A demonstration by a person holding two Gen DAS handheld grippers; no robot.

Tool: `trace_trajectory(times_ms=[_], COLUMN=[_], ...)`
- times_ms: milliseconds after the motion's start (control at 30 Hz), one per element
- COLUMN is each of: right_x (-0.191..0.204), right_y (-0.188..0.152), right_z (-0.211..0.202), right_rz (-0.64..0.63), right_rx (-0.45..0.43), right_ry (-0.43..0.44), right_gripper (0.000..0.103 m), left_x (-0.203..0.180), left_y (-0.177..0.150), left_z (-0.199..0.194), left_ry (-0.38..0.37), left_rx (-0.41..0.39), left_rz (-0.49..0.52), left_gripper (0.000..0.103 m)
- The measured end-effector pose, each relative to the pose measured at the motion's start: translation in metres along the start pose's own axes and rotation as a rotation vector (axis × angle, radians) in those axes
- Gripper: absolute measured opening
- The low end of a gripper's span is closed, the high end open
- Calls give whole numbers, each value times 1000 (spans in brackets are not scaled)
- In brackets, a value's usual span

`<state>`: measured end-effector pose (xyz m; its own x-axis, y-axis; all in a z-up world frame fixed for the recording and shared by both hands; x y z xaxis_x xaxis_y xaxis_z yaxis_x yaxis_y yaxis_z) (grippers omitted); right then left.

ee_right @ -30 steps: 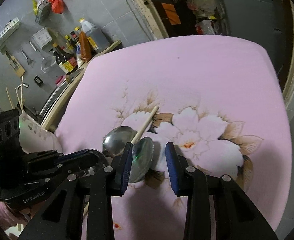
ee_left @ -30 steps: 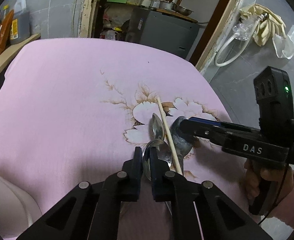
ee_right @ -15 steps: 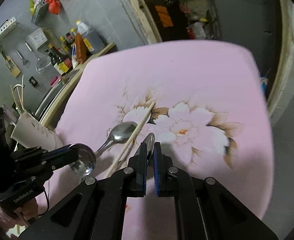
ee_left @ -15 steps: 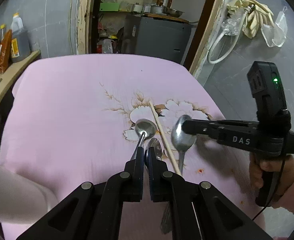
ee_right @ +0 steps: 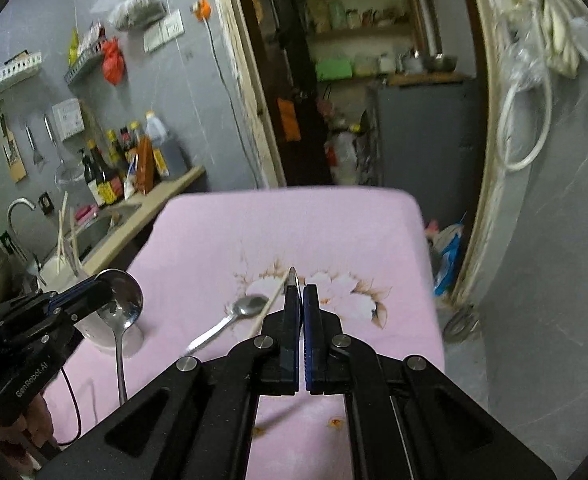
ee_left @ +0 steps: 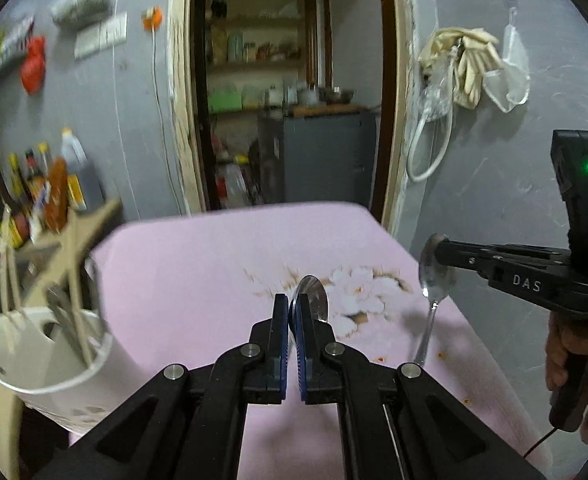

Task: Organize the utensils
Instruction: 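Lift and carry the spoon with the left tool while the right tool carries its spoon to the caddy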

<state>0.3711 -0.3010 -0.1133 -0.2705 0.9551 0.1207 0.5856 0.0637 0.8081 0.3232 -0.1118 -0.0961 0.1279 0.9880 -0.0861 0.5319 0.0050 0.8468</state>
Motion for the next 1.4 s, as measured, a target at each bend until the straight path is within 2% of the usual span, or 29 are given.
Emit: trace_trajectory(times_ms=[200, 400, 533, 700, 867, 1100, 1400], right_x=[18, 56, 89, 135, 187, 248, 277], right_y=[29, 56, 78, 101, 120, 133, 115], right_z=[-39, -61, -73, -82, -84, -66, -42], right_rz=[18, 7, -18, -58, -97, -158, -226], right_rx=[-91, -172, -237, -320, -384, -411, -361], right_ry=[-35, -53, -67, -90, -99, -119, -171], right_gripper=[2, 2, 2, 2, 2, 2, 2], left_x=[5, 24, 50, 97, 151, 217, 274], left_y=[23, 46, 59, 77, 91, 99, 93], left_z=[-39, -71, -85, -102, -117, -125, -122], left_ry=[14, 16, 16, 53, 123, 229, 319], left_rx=[-112, -179, -181, -210, -254, -292, -328], left_rz=[46, 61, 5, -58, -106, -114, -92], left_gripper=[4, 4, 4, 4, 4, 4, 4])
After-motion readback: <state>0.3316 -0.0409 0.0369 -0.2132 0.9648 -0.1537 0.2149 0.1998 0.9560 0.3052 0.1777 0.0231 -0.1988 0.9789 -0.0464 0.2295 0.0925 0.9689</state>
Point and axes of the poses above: each gripper's, at about its wrist camera, not at the fingertips, and z roughly the way its jaws point, x to its left, y to its top, the point moved 5 cm from there along z, roughly the way its jaws point, and after that the axes turned 7 degrees about -z, right-handed, at the moved point
